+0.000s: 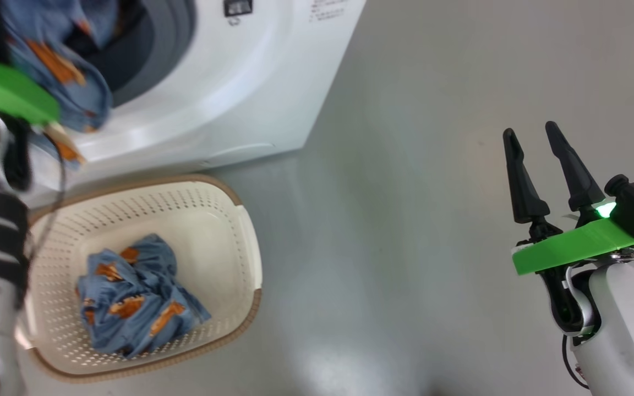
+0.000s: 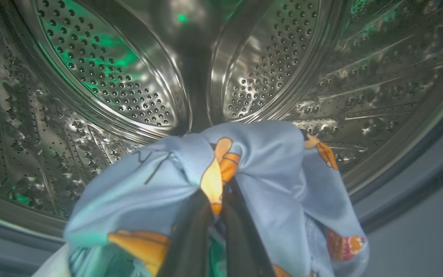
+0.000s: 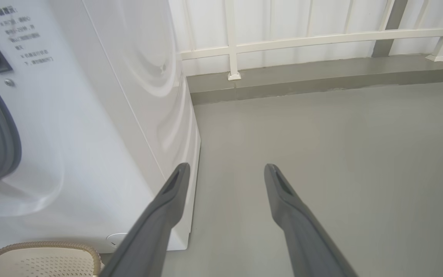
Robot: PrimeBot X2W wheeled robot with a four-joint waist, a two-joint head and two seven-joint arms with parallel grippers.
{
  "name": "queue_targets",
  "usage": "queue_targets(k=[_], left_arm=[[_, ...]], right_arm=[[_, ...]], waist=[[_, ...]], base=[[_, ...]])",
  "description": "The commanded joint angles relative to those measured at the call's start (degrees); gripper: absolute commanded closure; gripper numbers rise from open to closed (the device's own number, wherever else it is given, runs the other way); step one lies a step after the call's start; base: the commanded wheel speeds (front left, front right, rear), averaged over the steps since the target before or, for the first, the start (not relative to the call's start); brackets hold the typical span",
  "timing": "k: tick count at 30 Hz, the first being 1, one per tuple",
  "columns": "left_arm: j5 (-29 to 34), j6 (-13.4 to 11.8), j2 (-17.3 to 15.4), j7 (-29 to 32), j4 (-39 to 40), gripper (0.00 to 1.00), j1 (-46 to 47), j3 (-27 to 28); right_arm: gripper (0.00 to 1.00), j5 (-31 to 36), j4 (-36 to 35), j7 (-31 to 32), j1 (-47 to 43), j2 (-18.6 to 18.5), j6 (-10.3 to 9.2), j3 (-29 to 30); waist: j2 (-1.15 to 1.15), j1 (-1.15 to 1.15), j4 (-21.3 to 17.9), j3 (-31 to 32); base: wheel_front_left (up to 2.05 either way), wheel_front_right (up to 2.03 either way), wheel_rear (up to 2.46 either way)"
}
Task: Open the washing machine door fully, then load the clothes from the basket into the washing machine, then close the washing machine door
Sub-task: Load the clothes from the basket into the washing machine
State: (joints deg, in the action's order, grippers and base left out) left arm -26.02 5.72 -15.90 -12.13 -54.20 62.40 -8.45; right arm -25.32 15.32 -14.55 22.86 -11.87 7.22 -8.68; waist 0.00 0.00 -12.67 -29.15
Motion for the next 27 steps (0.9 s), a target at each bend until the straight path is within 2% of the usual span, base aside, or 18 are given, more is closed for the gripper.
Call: queue_targets(k=[1,11,14,19,22,23,24,25,27], left_arm=[[0.7,-0.6,-3.0,0.2,0.2,1.0,2.8,1.0],[4.3,-1.9,-4.9,-1.7,-4.1,1.0,16.3,-1.4],[5.3,-2.5,-5.0,-2.7,-1.7,1.0,18.9,-1.0],[8.5,-4.5,-5.0,-2.8,9.6,1.0,16.6,1.8],[9.1,-4.7,-4.4,-2.8,9.6,1.0,14.0,3.3],[9.2,-4.6,-4.3,-2.8,9.1,0.56,13.7,3.7],[9.3,-4.6,-4.0,-2.8,8.5,0.03,13.3,4.0],[9.2,-4.7,-3.5,-2.9,7.5,0.0,12.8,4.3],[8.6,-4.2,-2.7,-2.9,3.8,0.0,12.4,4.5]], right_arm=[[0.0,-0.7,-1.5,-0.4,-0.5,-0.2,0.26,-0.5],[0.0,-0.5,-2.2,-0.4,0.6,0.7,0.26,-0.5],[0.0,-0.3,-2.1,-0.4,1.0,1.0,0.26,-0.7],[0.0,-0.2,-1.9,-0.4,1.5,1.2,0.26,-0.8],[0.0,-0.1,-1.7,-0.4,1.6,1.1,0.26,-1.1],[0.0,-0.1,-1.7,-0.4,1.7,1.0,0.26,-1.2],[0.0,-0.1,-1.6,-0.4,1.8,1.0,0.26,-1.3],[0.0,-0.1,-1.6,-0.4,1.8,0.9,0.26,-1.4],[0.0,0.0,-1.6,-0.4,1.8,0.8,0.26,-1.5]], waist=[[0.0,0.0,-2.3,-2.9],[0.0,0.0,-4.4,-8.0],[0.0,0.0,-4.4,-8.7],[0.0,0.0,-3.9,-9.5],[0.0,0.0,-3.5,-9.4],[0.0,0.0,-3.3,-9.4],[0.0,0.0,-3.2,-9.3],[0.0,0.0,-3.0,-9.2],[0.0,0.0,-2.6,-8.9]], base=[[0.0,0.0,0.0],[0.0,0.0,0.0],[0.0,0.0,0.0],[0.0,0.0,0.0],[0.0,0.0,0.0],[0.0,0.0,0.0],[0.0,0.0,0.0],[0.0,0.0,0.0],[0.0,0.0,0.0]])
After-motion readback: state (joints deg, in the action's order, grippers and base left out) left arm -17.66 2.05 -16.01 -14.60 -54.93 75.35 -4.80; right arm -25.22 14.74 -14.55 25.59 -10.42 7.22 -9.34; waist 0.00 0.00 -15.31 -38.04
